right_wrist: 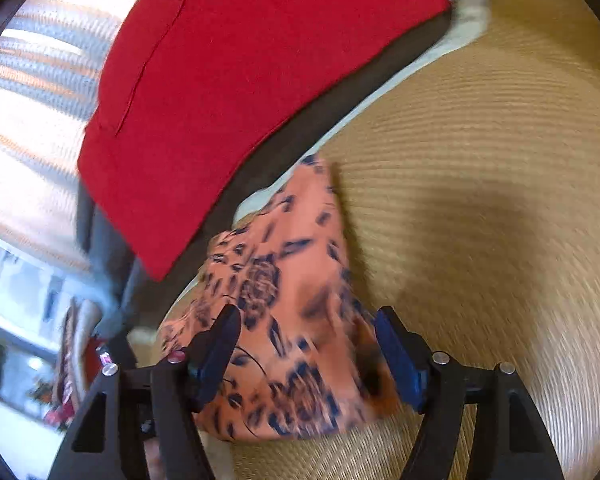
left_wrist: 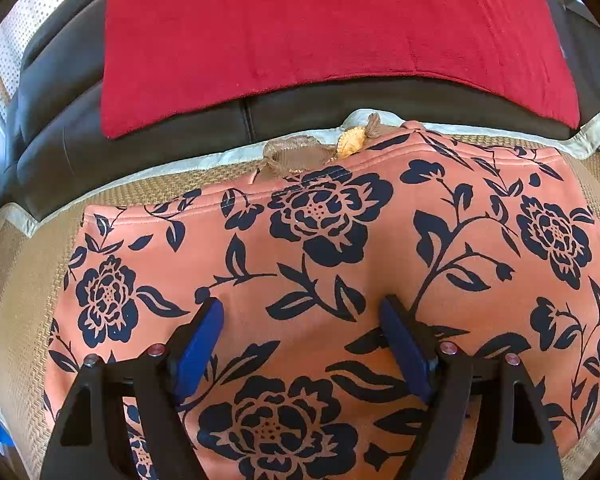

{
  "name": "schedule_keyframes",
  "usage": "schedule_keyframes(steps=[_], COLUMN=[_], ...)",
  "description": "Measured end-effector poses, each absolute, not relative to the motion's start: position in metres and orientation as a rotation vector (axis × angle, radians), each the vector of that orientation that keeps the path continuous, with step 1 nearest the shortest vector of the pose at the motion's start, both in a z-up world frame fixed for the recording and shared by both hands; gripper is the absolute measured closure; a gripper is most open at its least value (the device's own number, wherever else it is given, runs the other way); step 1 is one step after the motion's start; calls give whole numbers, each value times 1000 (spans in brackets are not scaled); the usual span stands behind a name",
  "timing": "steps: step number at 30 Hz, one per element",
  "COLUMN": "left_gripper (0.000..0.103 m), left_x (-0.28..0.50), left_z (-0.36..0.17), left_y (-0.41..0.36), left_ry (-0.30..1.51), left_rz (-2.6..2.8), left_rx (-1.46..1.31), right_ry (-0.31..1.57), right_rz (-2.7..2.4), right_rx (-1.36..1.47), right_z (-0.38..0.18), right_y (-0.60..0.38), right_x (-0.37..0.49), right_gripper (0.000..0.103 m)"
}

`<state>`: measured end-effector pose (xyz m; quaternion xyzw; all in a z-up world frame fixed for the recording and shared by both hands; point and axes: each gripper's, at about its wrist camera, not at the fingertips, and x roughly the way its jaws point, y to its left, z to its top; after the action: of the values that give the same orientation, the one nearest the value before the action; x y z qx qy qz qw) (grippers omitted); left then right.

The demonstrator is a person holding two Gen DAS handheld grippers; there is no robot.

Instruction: Fold small clothes

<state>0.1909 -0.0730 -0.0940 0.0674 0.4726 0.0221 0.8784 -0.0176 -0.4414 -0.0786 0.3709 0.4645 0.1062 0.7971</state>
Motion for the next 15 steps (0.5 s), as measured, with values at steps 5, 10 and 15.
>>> schedule_keyframes(steps=[5, 10, 15], left_gripper=[22, 22, 21], left_x=[193, 195, 195], left_z=[-94, -95, -98], left_y=[-73, -73, -73], left_ry=[980, 974, 970], left_rz=[48, 43, 40], left_rx=[157, 162, 162], right_ry=[1181, 1191, 1058], right_rz=[331, 281, 154], right_rx=[687, 477, 246], right_z=[-107, -91, -55], right_y=[-424, -398, -362], right_x=[56, 67, 53], right_gripper=[32, 88, 90])
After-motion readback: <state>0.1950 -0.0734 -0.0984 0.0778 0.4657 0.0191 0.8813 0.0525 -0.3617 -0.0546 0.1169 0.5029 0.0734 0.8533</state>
